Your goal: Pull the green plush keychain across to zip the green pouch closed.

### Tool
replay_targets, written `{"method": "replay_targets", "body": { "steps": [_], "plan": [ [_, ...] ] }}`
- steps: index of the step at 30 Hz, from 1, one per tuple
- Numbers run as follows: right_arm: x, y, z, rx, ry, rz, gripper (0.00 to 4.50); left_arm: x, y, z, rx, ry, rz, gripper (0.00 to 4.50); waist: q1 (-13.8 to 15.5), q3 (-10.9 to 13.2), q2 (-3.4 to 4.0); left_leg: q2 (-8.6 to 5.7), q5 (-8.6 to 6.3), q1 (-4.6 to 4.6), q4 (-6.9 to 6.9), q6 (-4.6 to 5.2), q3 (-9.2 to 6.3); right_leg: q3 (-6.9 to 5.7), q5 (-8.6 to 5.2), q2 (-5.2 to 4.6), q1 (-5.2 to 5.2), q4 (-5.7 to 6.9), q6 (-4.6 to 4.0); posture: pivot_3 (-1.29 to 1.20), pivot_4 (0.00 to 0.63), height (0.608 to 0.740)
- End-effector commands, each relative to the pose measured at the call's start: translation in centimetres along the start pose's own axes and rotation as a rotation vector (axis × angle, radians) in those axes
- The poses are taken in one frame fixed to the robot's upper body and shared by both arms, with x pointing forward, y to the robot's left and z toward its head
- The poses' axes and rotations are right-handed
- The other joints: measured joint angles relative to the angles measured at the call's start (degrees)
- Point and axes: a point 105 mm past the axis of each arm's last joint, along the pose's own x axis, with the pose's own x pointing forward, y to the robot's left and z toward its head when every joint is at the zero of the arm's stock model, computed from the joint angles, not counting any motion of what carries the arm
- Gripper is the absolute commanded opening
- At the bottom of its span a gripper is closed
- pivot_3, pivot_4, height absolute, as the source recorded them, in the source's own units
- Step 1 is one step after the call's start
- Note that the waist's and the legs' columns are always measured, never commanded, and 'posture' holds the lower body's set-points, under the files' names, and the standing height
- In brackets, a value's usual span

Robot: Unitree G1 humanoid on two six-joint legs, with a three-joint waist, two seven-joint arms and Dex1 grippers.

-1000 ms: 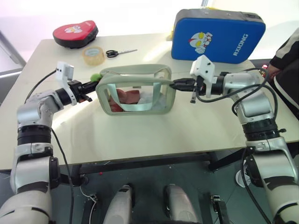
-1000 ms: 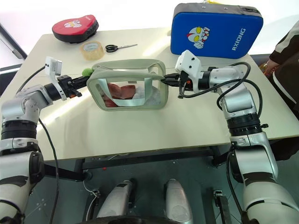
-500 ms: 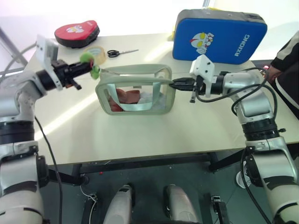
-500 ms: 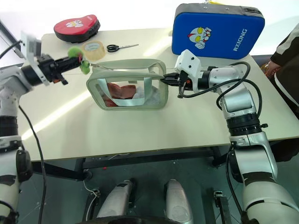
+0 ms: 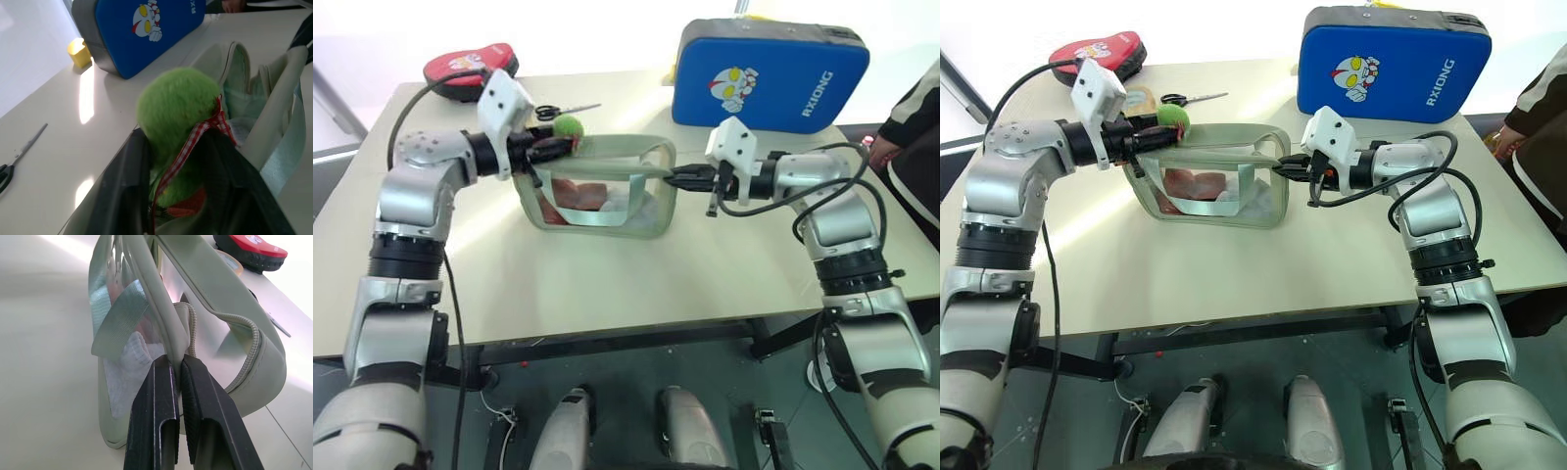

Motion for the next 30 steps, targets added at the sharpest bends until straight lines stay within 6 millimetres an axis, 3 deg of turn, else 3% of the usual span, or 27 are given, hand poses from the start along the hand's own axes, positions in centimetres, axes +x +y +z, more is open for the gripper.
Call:
{"method": "replay_targets", "body": {
  "steps": [1, 3, 8, 11, 14, 21, 25, 30],
  "plan": [
    [-0.3, -0.4, 1.7, -0.058, -0.04, -0.018, 0.0, -0.4, 0.5, 1.0, 0.041, -0.021, 0.016, 3.64, 0.0, 0.0, 0.0, 0.0, 0.0, 0.0, 0.0, 0.0, 0.0, 0.0, 0.0, 0.0, 0.0, 0.0, 0.0, 0.0, 0.15, 0.74],
    [-0.3, -0.4, 1.6, -0.058, -0.038, -0.019, 0.0, -0.8, 1.2, 2.1, -0.01, -0.071, 0.049, 4.46, 0.0, 0.0, 0.0, 0.0, 0.0, 0.0, 0.0, 0.0, 0.0, 0.0, 0.0, 0.0, 0.0, 0.0, 0.0, 0.0, 0.15, 0.74],
    [-0.3, -0.5, 1.7, -0.061, -0.037, -0.021, 0.0, -3.1, 2.1, 4.9, -0.061, -0.157, 0.054, 4.46, -0.1, 0.0, 0.0, 0.0, 0.0, -0.01, 0.0, 0.0, 0.0, 0.0, 0.0, 0.0, -0.01, 0.01, 0.0, 0.0, 0.15, 0.74],
    [-0.3, -0.6, 1.7, -0.062, -0.038, -0.022, 0.0, -4.6, 2.9, 5.2, -0.074, -0.155, 0.09, 4.46, -0.1, 0.0, 0.0, 0.01, 0.0, -0.01, 0.0, 0.0, -0.01, 0.0, 0.0, 0.0, -0.02, 0.01, 0.0, 0.0, 0.15, 0.74],
    [-0.4, -0.6, 1.7, -0.063, -0.037, -0.02, 0.0, -6.6, 2.8, 3.2, -0.082, -0.079, 0.121, 4.46, -0.2, 0.0, 0.01, 0.01, 0.0, 0.0, -0.01, 0.0, 0.0, 0.0, 0.0, 0.0, -0.01, 0.0, 0.0, 0.0, 0.15, 0.74],
    [-0.5, -0.7, 1.7, -0.063, -0.033, -0.019, 0.0, -9.1, 0.3, -2.3, -0.138, 0.106, 0.1, 4.46, 0.0, 0.0, 0.01, 0.02, 0.0, 0.01, -0.01, 0.0, 0.0, 0.03, 0.0, 0.0, -0.01, 0.01, -0.01, 0.0, 0.15, 0.74],
    [-0.4, -0.6, 1.7, -0.062, -0.032, -0.014, 0.0, -8.7, 0.4, -4.1, -0.14, 0.129, 0.142, 4.46, 0.1, 0.0, 0.01, 0.03, 0.0, 0.01, -0.01, 0.0, -0.01, 0.01, 0.0, 0.0, 0.01, -0.01, -0.02, 0.0, 0.15, 0.74],
    [-0.2, -0.5, 1.7, -0.062, -0.035, -0.005, 0.0, -6.9, 0.5, -5.1, -0.156, 0.104, 0.152, 4.46, 0.1, 0.0, 0.01, 0.02, 0.0, 0.02, -0.01, 0.0, 0.0, 0.02, 0.0, 0.0, 0.01, -0.02, -0.02, 0.0, 0.15, 0.74]
  ]
}}
